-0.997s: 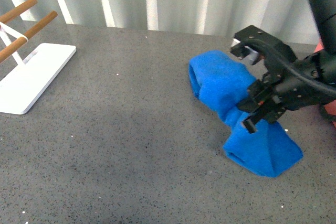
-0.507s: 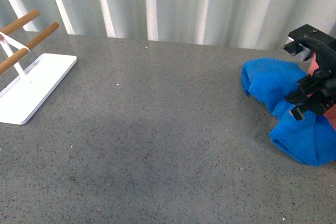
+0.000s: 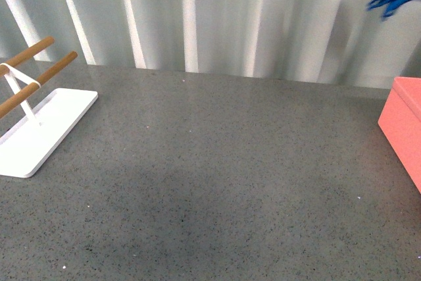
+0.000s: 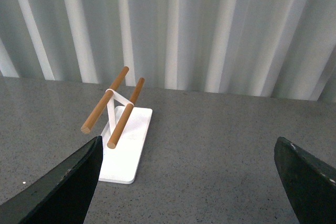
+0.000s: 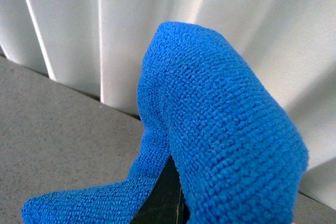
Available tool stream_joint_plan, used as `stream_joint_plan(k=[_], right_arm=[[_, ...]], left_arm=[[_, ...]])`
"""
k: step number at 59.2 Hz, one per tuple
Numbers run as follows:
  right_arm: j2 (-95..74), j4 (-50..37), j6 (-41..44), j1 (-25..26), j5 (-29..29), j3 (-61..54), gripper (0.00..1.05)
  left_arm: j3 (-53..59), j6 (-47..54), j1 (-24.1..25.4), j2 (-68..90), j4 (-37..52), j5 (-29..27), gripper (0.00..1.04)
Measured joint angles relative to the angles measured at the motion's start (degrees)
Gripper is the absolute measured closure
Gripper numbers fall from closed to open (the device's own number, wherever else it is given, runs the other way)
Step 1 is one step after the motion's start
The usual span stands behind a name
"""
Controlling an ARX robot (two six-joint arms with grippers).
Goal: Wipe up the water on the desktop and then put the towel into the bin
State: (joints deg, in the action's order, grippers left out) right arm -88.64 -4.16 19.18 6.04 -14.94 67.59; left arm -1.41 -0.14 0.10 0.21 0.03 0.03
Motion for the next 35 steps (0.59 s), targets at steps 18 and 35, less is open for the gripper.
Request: stream_joint_plan(k=[18, 35], right_arm=[[2.1, 5.1, 1.6, 13.4, -4.8, -3.3, 1.0], [-5.2, 4.7, 1.9, 17.7, -6.1, -8.2, 1.0]], left_arm=[[0.0, 0.0, 0.0, 0.0, 0.0, 0.0, 0.07], [0.0, 0.0, 0.0, 0.0, 0.0, 0.0, 0.07]])
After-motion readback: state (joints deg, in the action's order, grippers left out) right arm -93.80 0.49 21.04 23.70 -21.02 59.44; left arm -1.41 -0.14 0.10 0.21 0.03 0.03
